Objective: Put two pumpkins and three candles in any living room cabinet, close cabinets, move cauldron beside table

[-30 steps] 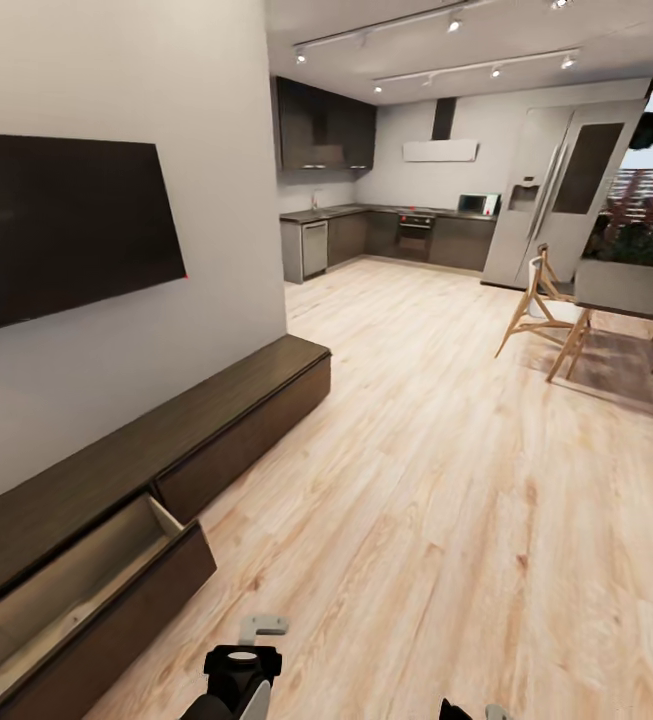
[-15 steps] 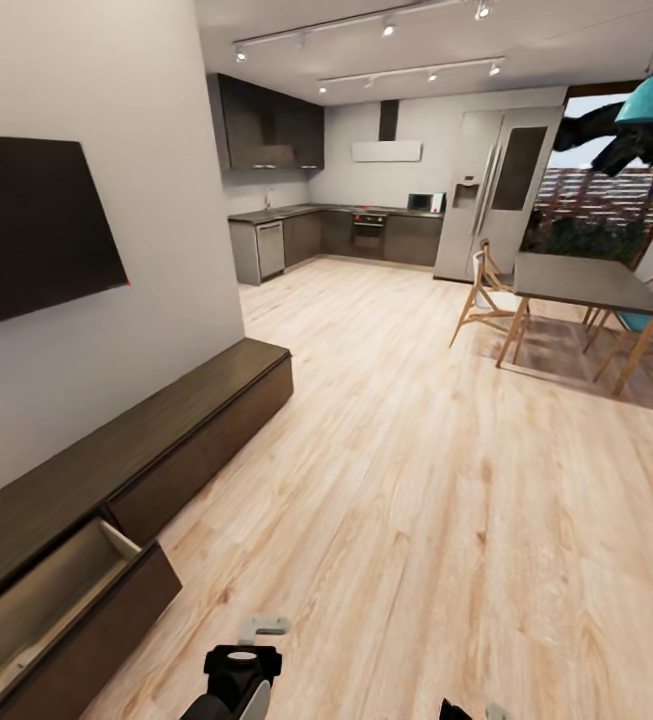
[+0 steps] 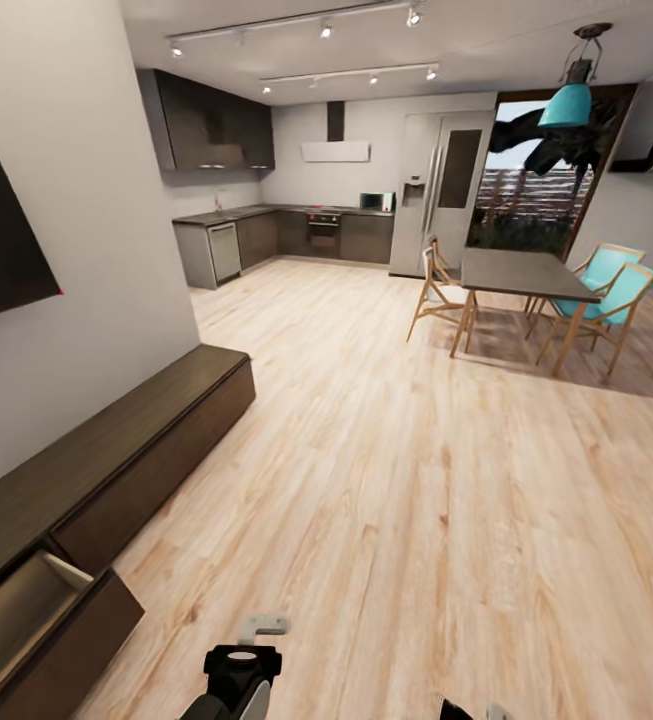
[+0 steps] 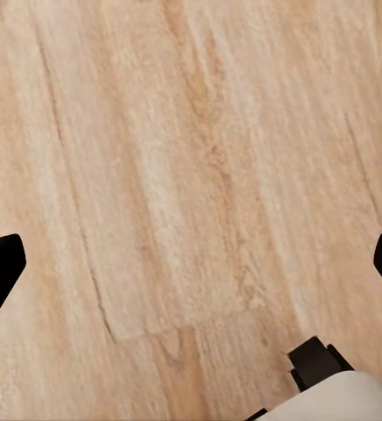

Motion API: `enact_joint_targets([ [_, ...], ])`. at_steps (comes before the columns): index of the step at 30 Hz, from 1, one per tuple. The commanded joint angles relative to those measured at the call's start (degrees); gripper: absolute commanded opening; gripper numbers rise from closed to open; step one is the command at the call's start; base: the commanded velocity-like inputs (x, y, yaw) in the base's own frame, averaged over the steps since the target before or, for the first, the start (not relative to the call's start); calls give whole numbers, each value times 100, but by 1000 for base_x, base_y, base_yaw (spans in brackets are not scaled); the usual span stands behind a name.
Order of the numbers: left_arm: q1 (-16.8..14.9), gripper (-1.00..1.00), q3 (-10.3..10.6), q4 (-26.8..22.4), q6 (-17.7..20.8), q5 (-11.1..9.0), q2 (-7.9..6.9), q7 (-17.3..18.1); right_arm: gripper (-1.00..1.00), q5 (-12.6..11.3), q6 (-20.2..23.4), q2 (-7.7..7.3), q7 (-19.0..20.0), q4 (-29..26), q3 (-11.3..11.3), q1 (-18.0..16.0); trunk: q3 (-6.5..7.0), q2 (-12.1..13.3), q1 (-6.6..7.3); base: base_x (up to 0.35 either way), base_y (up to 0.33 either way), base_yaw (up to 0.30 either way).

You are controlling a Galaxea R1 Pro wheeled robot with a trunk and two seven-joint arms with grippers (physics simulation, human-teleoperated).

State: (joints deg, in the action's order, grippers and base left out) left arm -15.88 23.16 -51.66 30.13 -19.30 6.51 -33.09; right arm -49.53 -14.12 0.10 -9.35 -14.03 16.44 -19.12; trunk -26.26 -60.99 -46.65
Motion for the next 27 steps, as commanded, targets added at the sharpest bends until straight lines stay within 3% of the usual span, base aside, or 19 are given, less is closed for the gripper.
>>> enact_joint_targets([
  [1,-3,100,22,-9,11,-59,-3,-57,100,-44,-21,-1,-32,2,47,-5,-4,-4,0,0,0,-285],
  [27,-3,100,26,-10,2,-55,-1,-57,100,-48,-35,-10,-32,5,56,-5,54,-4,0,0,0,-285],
])
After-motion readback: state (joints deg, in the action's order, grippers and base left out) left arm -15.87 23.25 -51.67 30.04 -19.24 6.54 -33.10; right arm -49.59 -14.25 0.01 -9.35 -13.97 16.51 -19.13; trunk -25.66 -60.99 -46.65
